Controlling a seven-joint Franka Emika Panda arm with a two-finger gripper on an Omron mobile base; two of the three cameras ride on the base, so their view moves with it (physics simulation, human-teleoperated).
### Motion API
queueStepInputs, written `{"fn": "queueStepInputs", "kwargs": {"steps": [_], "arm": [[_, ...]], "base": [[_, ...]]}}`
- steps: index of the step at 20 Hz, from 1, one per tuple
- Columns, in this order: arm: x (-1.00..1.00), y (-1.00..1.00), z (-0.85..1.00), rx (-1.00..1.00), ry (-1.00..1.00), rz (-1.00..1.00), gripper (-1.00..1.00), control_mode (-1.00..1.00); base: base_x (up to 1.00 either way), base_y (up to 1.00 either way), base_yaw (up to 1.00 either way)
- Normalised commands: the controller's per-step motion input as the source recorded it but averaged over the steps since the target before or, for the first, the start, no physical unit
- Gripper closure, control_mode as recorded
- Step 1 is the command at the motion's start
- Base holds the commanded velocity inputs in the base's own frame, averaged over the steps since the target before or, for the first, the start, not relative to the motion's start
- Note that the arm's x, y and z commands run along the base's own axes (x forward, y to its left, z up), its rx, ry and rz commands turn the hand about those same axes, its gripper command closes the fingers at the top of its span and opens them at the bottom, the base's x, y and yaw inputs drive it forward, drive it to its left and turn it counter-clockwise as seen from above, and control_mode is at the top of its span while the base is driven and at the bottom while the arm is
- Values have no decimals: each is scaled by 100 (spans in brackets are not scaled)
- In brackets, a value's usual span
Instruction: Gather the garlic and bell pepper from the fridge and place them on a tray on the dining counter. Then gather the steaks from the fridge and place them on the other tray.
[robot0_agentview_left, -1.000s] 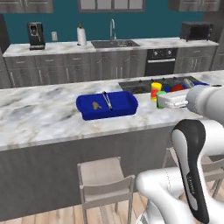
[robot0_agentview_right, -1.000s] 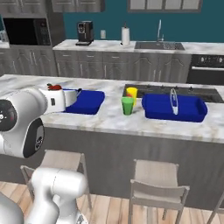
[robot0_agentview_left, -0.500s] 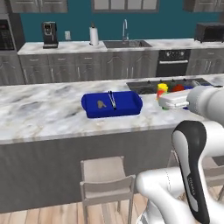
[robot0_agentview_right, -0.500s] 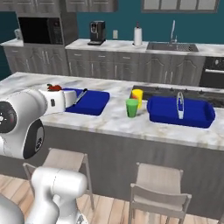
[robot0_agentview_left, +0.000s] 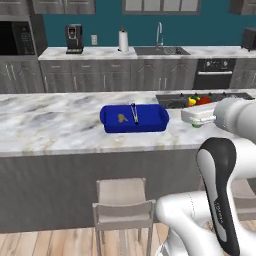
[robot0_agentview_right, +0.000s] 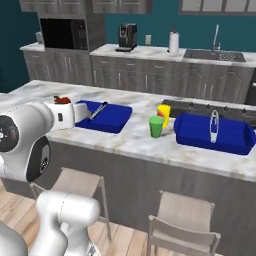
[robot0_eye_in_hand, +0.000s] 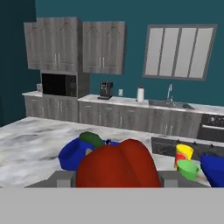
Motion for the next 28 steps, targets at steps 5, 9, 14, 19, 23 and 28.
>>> {"fn": "queueStepInputs", "kwargs": {"steps": [5,9,14,19,23,28], "arm": [[0,0,0,0,0,0,100,100],[0,0,0,0,0,0,100,100],[0,0,0,0,0,0,100,100],[0,0,0,0,0,0,100,100],[0,0,0,0,0,0,100,100],[0,0,0,0,0,0,100,100]], "base": [[92,-1,35],[93,-6,40],[86,-6,41],[84,-1,36],[88,0,32],[77,-1,31]]}}
